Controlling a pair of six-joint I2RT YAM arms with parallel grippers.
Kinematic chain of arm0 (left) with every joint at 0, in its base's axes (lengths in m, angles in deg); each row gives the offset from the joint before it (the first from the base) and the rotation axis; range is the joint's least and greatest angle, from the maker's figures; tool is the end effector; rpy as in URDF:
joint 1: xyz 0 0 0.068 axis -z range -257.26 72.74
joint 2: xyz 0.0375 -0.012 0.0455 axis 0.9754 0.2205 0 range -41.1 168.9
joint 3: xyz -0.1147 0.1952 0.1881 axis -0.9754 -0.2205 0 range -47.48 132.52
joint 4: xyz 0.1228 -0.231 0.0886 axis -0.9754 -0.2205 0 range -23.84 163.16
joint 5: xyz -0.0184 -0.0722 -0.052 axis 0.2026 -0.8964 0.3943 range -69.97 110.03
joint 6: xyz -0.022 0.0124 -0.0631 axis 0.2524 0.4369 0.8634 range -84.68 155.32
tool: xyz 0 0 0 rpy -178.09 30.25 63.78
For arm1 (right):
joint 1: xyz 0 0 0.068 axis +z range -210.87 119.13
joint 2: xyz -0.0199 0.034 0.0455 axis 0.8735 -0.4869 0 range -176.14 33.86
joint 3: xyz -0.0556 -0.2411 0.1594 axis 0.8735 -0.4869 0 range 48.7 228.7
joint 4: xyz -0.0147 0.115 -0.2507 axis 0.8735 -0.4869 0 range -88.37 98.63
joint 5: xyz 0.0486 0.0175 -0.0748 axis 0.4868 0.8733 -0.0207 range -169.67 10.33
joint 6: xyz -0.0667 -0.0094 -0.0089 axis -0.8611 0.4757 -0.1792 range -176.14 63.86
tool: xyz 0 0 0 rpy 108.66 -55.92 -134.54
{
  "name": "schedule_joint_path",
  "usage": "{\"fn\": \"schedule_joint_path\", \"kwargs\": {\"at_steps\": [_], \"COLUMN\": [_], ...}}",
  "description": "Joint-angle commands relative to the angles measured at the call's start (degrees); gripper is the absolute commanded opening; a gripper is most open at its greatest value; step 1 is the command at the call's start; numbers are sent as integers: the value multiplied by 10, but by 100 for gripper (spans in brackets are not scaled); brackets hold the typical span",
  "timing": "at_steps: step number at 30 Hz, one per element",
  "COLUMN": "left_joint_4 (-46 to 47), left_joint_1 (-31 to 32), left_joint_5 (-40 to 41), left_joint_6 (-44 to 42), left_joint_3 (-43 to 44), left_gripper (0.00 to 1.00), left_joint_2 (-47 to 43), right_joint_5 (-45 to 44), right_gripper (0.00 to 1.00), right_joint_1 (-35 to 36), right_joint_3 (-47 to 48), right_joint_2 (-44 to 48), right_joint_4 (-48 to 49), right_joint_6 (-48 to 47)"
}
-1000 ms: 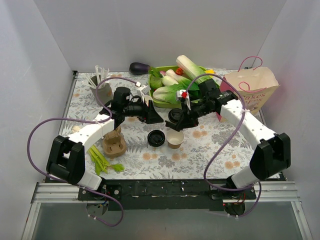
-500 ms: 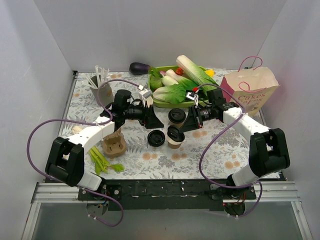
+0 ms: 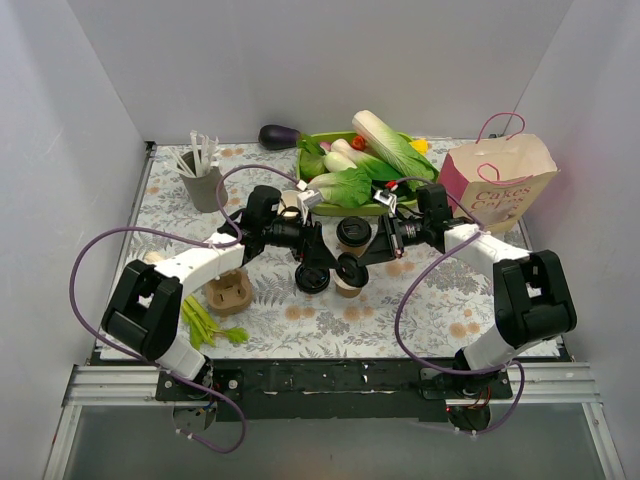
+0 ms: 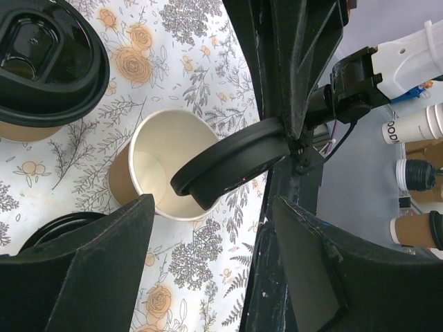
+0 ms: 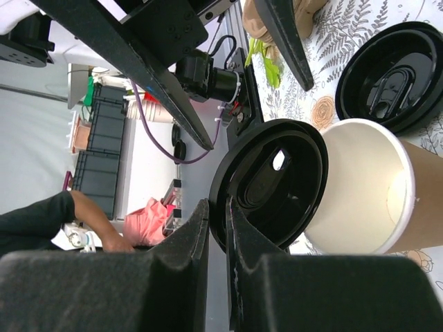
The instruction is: Pack the takeout coffee
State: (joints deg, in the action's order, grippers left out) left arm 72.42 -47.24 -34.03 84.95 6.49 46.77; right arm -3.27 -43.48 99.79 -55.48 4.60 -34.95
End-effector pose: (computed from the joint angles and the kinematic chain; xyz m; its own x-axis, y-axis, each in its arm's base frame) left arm 0.2778 -0.2115 0.2437 -0.9819 0.0509 -0.1823 0.1888 0.3300 -0.9249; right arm 0.2921 0.1471 0.2271 -0.8720 -0.1840 -0.4536 -0.4735 0.0816 0.8770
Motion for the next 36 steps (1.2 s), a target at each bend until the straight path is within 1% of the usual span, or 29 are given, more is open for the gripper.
{"fn": "schedule_joint_path", "kwargs": {"at_steps": [1, 11, 12, 17, 22, 26, 30, 36], "left_joint_4": [33, 64, 64, 64, 65, 65, 66, 69], "left_joint_1": [1, 3, 3, 2, 3, 3, 3, 3], "left_joint_5": [-11, -3, -3, 1, 5, 9, 11, 12], "left_joint_6": [-3, 17, 17, 17, 16, 16, 16, 17], "left_joint_3": [5, -5, -5, -7, -9, -9, -12, -15], "left_gripper": [69, 69, 69, 69, 69, 68, 68, 68], "left_joint_2": [5, 15, 16, 18, 19, 26, 25, 27], "right_joint_5": [-6, -25, -26, -34, -42, -53, -72, -94], "right_gripper": [7, 8, 7, 9, 19, 21, 25, 34], "right_joint_1": [-11, -26, -31, -38, -39, -39, -40, -43], "right_joint_3": [0, -20, -22, -26, -15, -7, 10, 28], "right_joint_2": [-6, -23, -25, -32, -31, -30, -29, -23], "right_joint_4": [34, 34, 50, 59, 51, 41, -11, -59], "right_joint_6": [31, 62, 65, 83, 79, 73, 40, 0]}}
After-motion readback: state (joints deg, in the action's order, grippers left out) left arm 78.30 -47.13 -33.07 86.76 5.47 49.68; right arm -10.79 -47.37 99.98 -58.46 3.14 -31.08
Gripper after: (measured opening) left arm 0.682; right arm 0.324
